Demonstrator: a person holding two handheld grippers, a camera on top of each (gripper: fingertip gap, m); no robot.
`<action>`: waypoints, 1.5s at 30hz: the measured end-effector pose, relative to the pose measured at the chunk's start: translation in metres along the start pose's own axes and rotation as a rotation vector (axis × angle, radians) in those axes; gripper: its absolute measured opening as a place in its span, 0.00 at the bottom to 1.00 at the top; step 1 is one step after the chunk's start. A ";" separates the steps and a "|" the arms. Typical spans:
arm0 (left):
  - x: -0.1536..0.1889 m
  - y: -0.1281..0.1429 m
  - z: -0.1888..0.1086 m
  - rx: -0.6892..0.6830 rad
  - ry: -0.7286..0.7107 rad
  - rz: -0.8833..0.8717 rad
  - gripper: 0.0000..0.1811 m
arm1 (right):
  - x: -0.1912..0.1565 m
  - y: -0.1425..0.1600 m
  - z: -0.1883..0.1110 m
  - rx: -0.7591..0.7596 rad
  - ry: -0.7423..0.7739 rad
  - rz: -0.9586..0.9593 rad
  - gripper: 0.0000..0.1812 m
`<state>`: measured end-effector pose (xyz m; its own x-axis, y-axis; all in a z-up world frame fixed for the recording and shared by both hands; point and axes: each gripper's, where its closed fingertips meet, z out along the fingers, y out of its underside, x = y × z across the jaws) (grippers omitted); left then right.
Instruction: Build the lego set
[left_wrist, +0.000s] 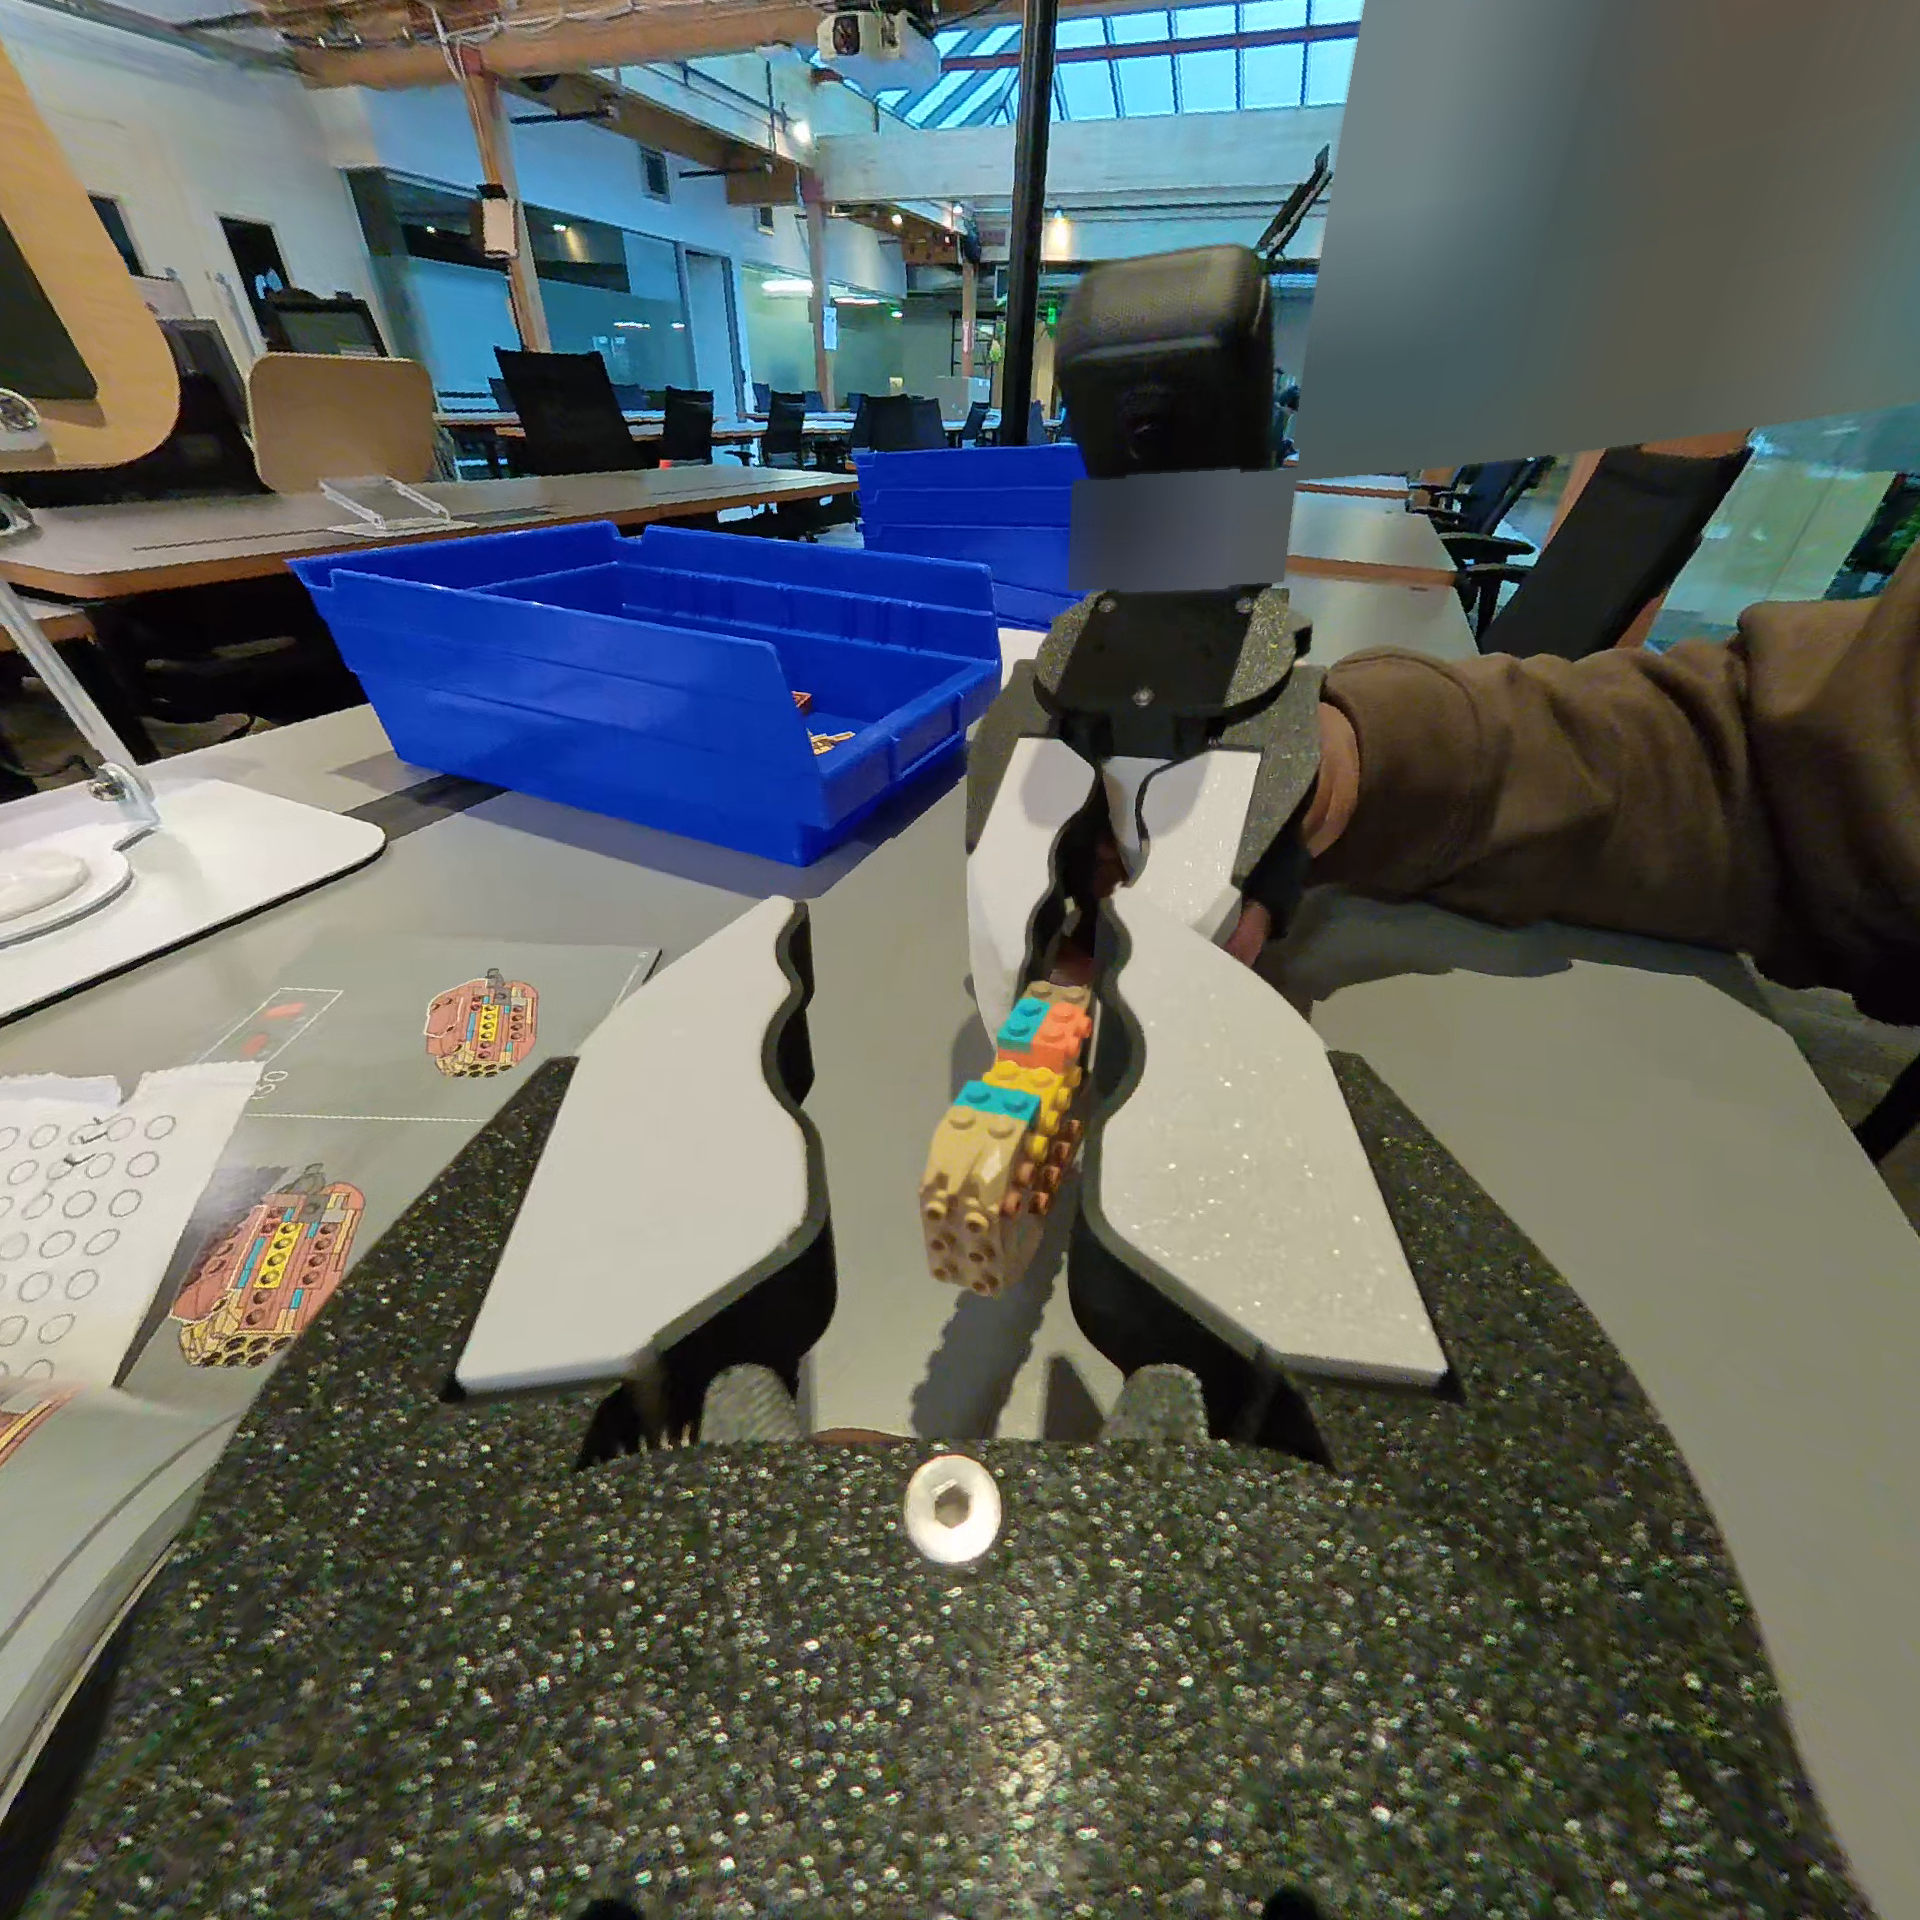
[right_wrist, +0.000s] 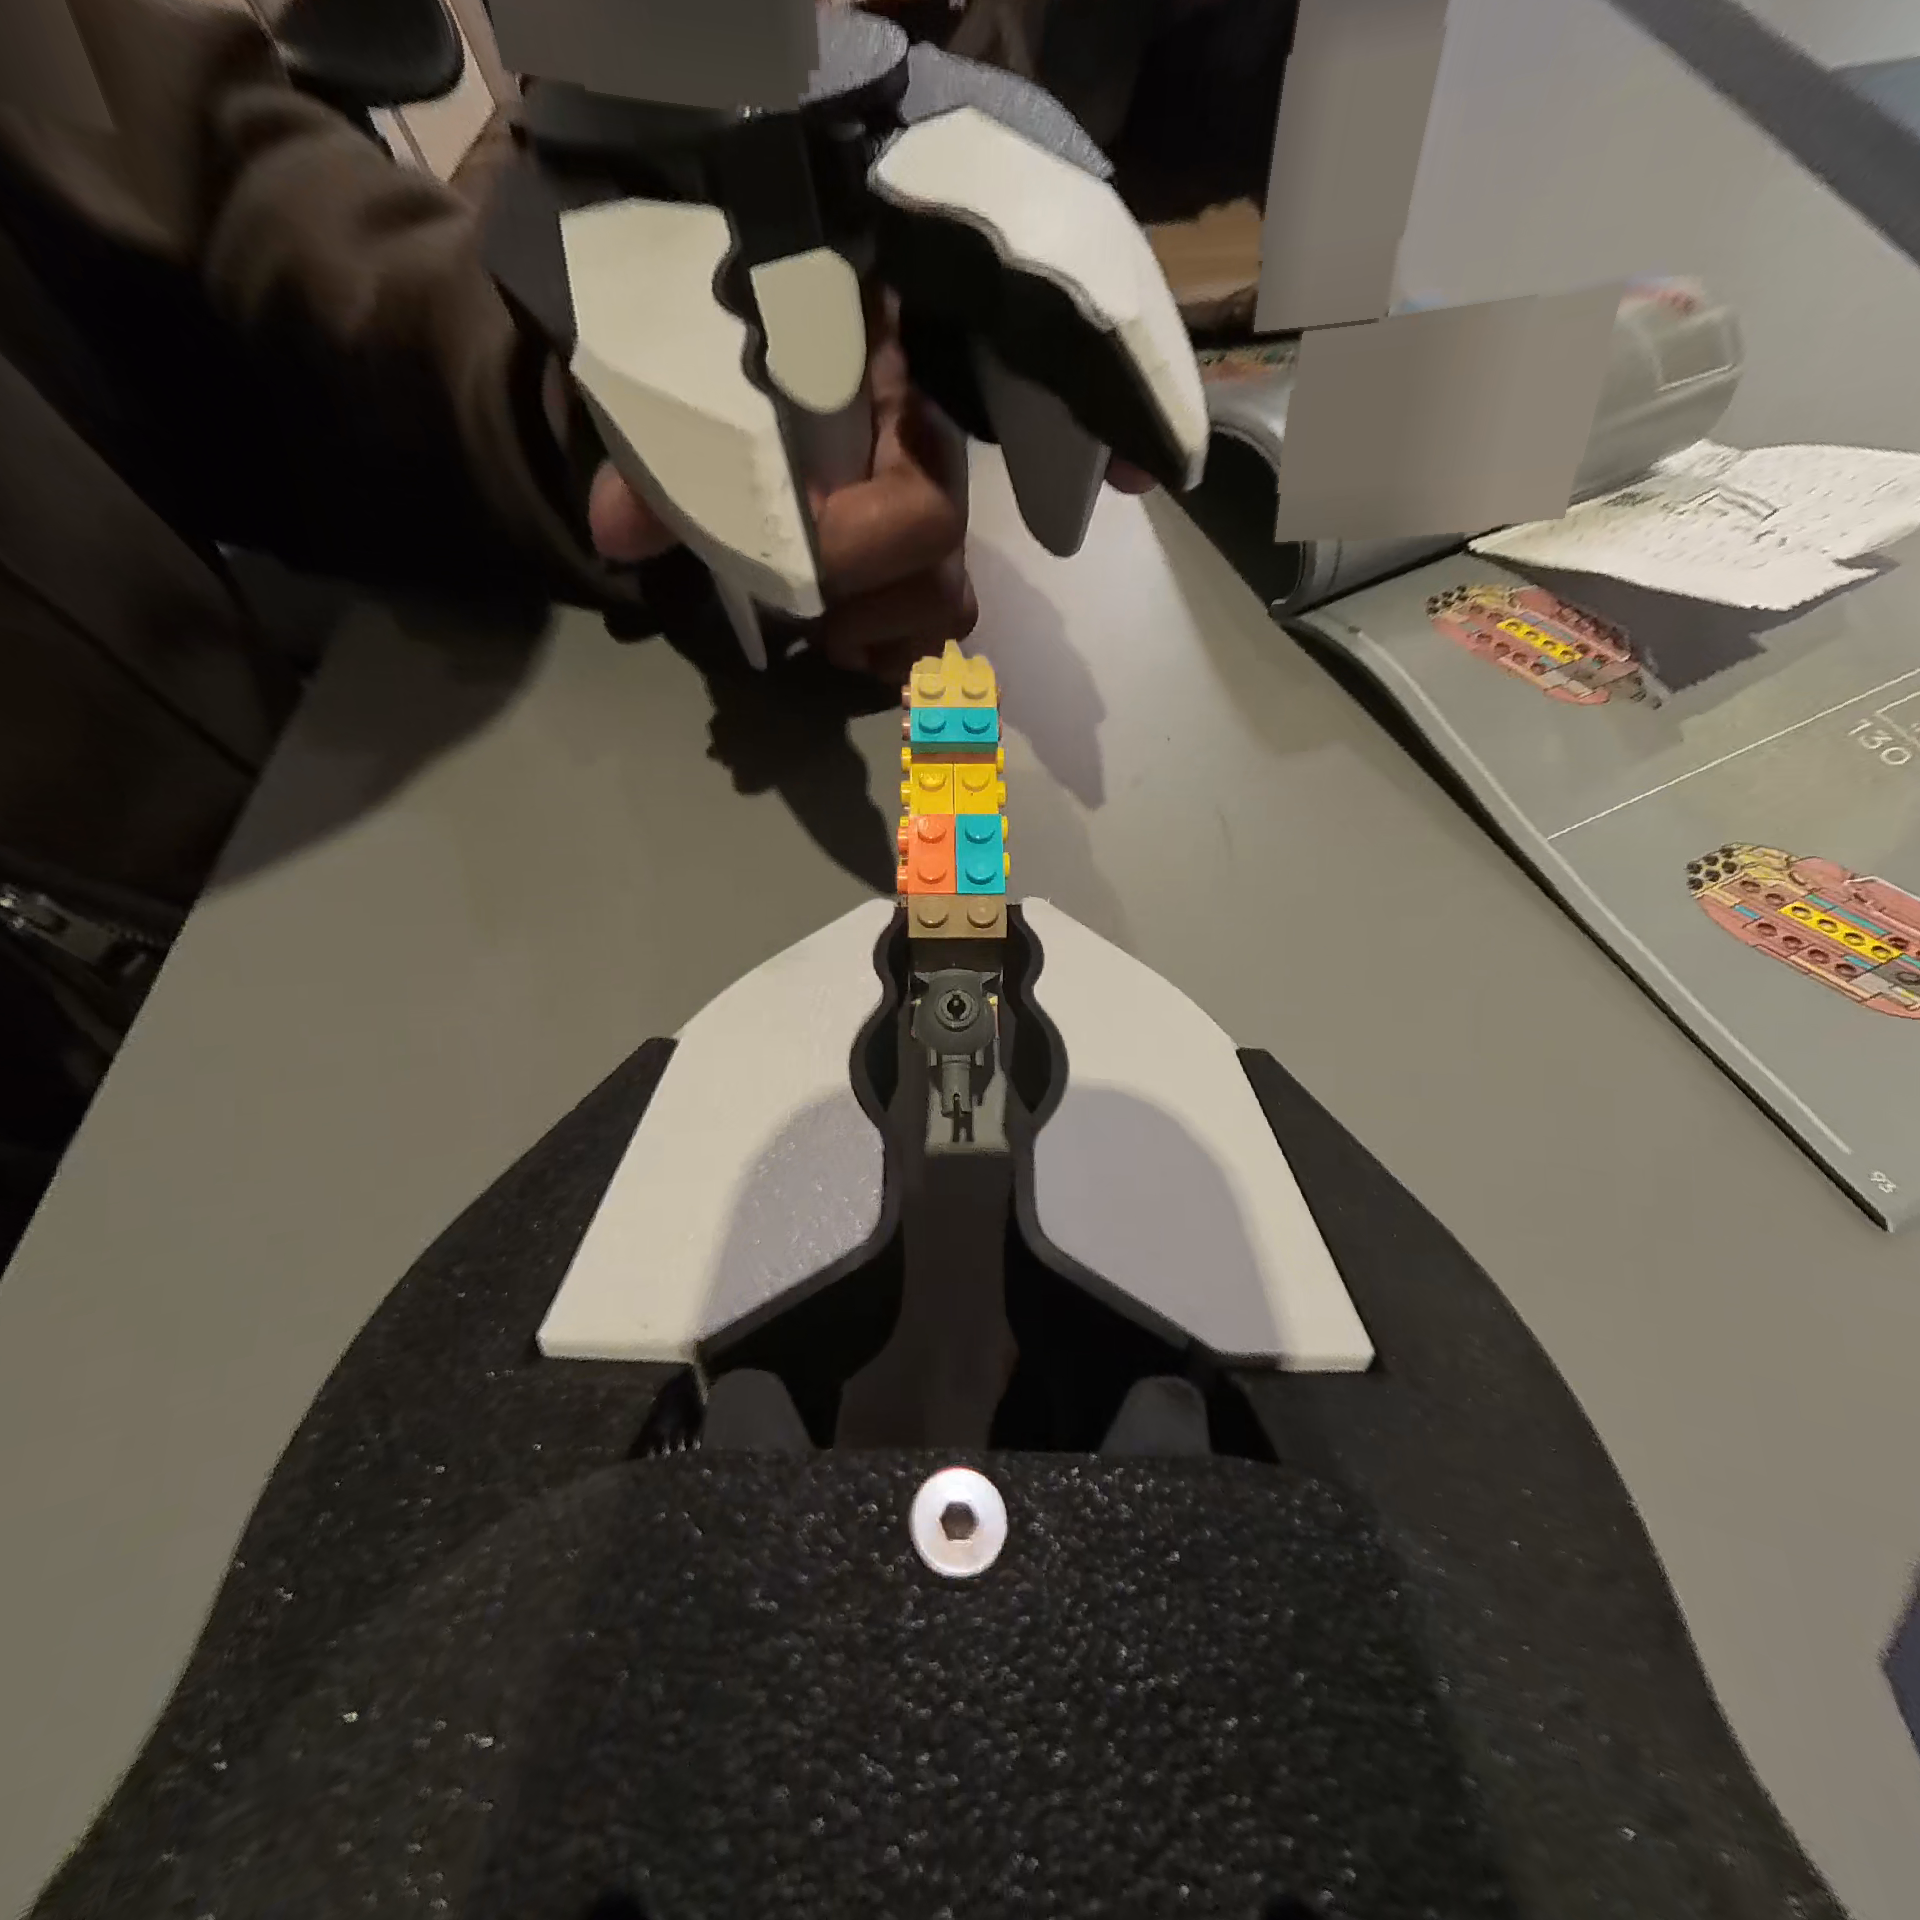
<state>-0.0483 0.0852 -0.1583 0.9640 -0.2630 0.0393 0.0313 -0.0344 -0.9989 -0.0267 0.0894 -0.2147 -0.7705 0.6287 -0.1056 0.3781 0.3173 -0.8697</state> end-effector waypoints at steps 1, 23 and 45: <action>0.000 0.001 0.000 -0.003 -0.001 -0.001 0.29 | 0.000 0.001 0.001 -0.007 -0.001 -0.003 0.09; 0.002 0.004 0.003 -0.021 0.003 0.016 0.27 | 0.001 0.014 0.004 -0.075 0.005 -0.025 0.09; -0.001 0.003 0.002 -0.019 -0.016 0.022 0.26 | 0.000 0.014 0.005 -0.065 -0.002 -0.018 0.09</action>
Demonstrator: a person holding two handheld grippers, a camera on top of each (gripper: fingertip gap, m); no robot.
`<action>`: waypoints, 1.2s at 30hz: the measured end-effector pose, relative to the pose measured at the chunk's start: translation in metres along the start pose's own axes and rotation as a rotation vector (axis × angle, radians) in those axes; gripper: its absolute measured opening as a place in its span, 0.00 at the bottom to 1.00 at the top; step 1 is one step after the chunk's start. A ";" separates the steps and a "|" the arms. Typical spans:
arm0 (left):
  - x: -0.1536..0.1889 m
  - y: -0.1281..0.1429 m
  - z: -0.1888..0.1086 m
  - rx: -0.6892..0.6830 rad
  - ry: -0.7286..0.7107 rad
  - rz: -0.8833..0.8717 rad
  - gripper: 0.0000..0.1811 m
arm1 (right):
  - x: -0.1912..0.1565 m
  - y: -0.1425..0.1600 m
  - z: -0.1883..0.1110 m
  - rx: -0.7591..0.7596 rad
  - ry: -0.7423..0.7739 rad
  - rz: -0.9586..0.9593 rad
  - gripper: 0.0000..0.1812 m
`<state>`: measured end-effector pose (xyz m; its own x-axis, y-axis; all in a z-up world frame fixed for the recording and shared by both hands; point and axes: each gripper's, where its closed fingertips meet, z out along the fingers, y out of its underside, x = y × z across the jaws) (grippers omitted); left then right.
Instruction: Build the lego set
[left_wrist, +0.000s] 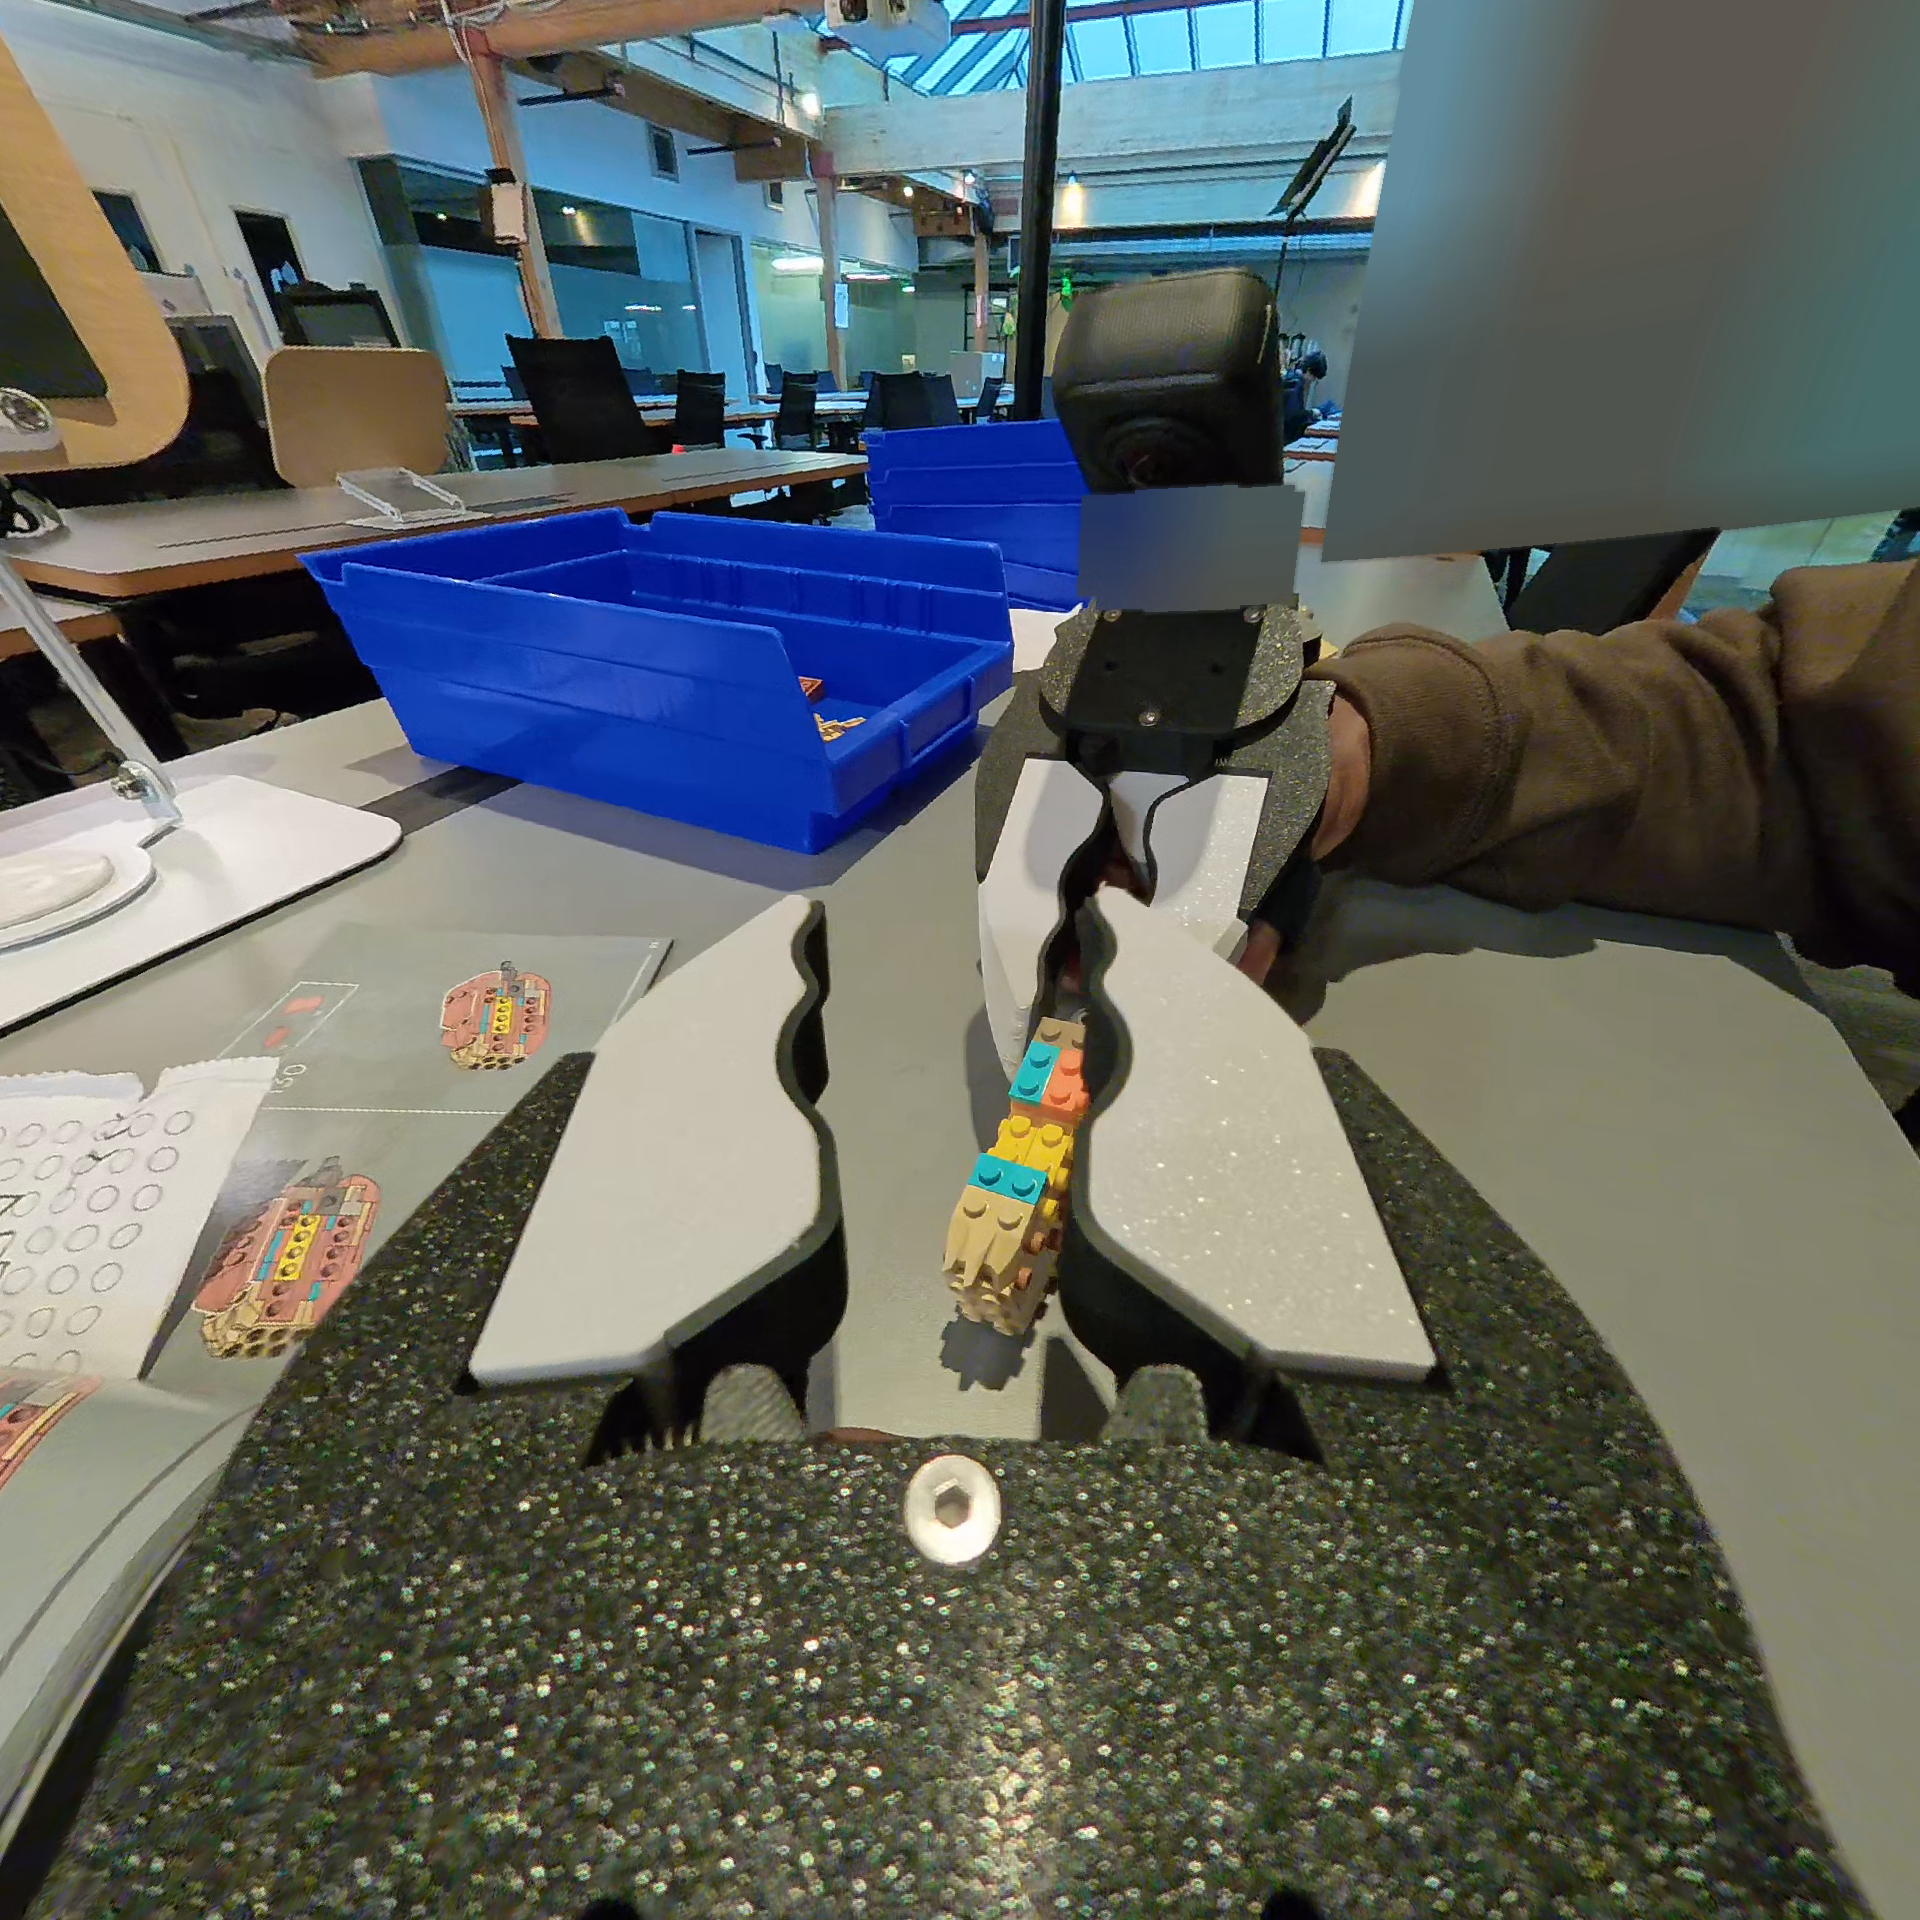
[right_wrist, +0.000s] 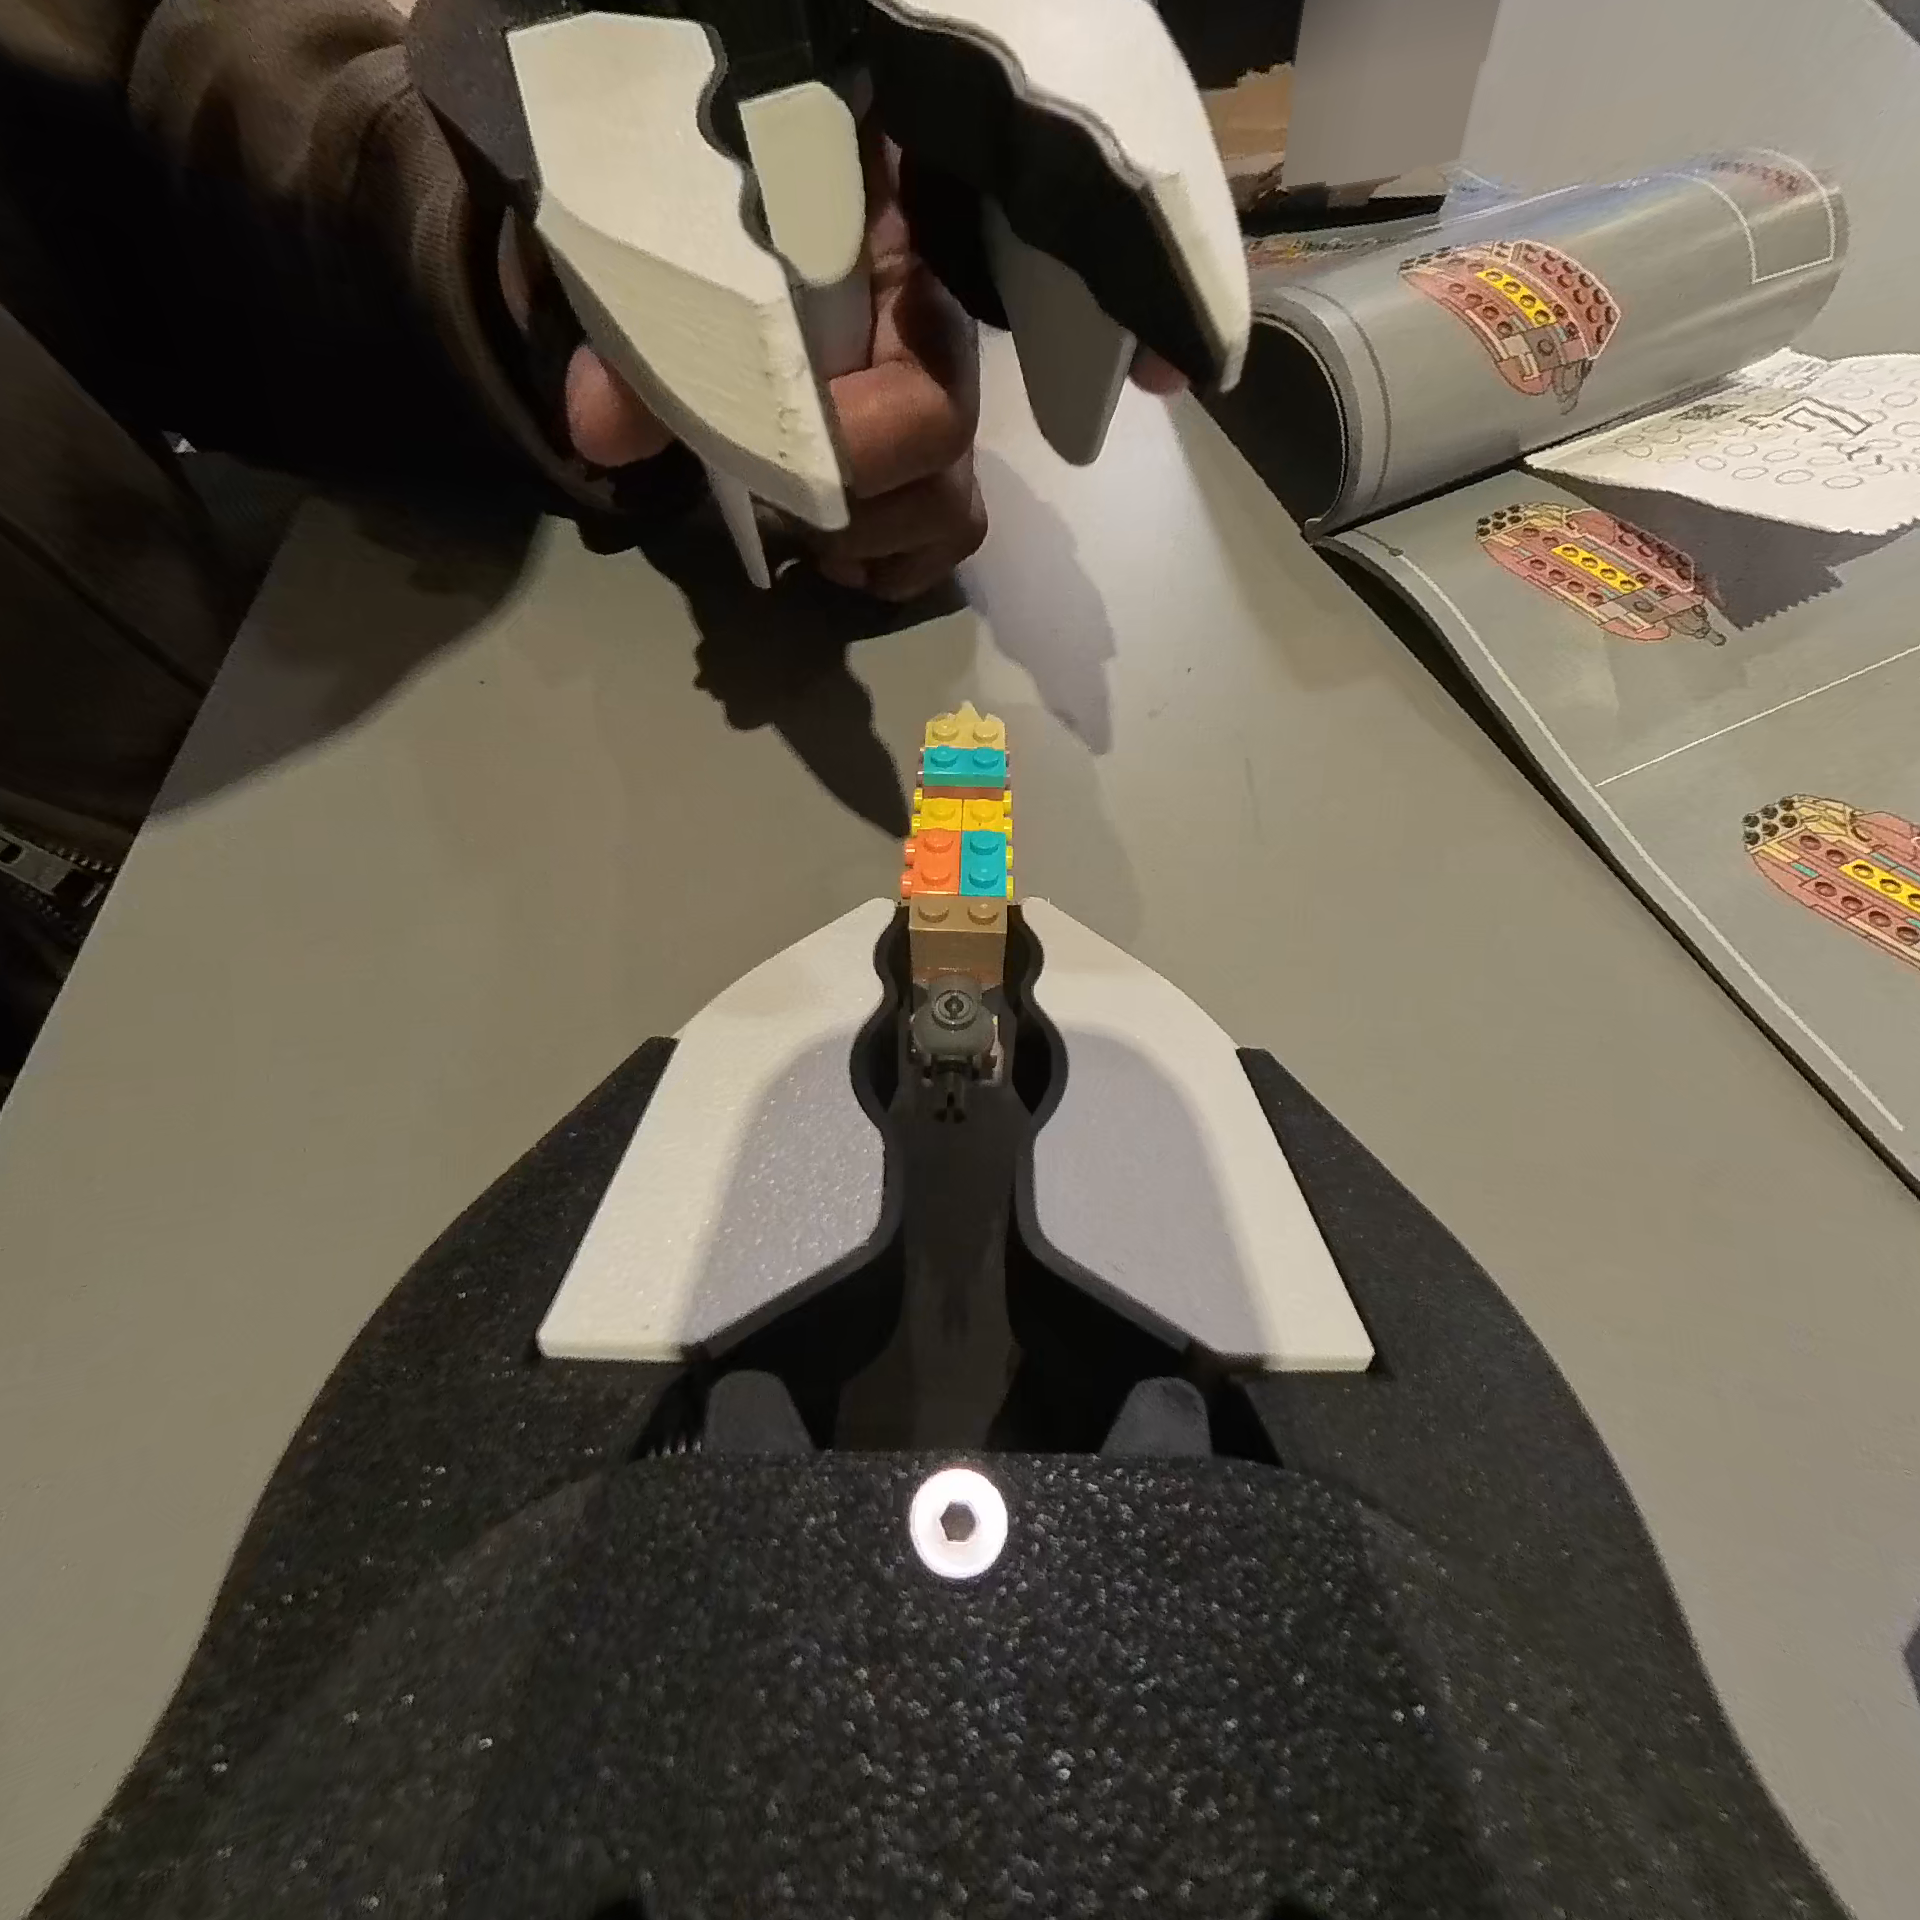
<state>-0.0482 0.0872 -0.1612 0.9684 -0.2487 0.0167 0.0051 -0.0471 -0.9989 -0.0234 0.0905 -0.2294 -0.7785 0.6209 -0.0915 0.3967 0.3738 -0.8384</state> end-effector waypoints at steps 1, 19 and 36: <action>-0.001 -0.001 -0.001 0.003 -0.007 0.000 0.26 | 0.000 0.000 0.000 0.000 0.001 0.000 0.09; -0.123 0.014 -0.155 -0.314 -0.896 0.066 0.21 | 0.002 0.000 -0.001 0.010 -0.007 0.021 0.09; -0.135 0.039 -0.178 -0.549 -0.961 0.120 0.21 | 0.003 0.001 0.001 -0.011 -0.004 0.036 0.10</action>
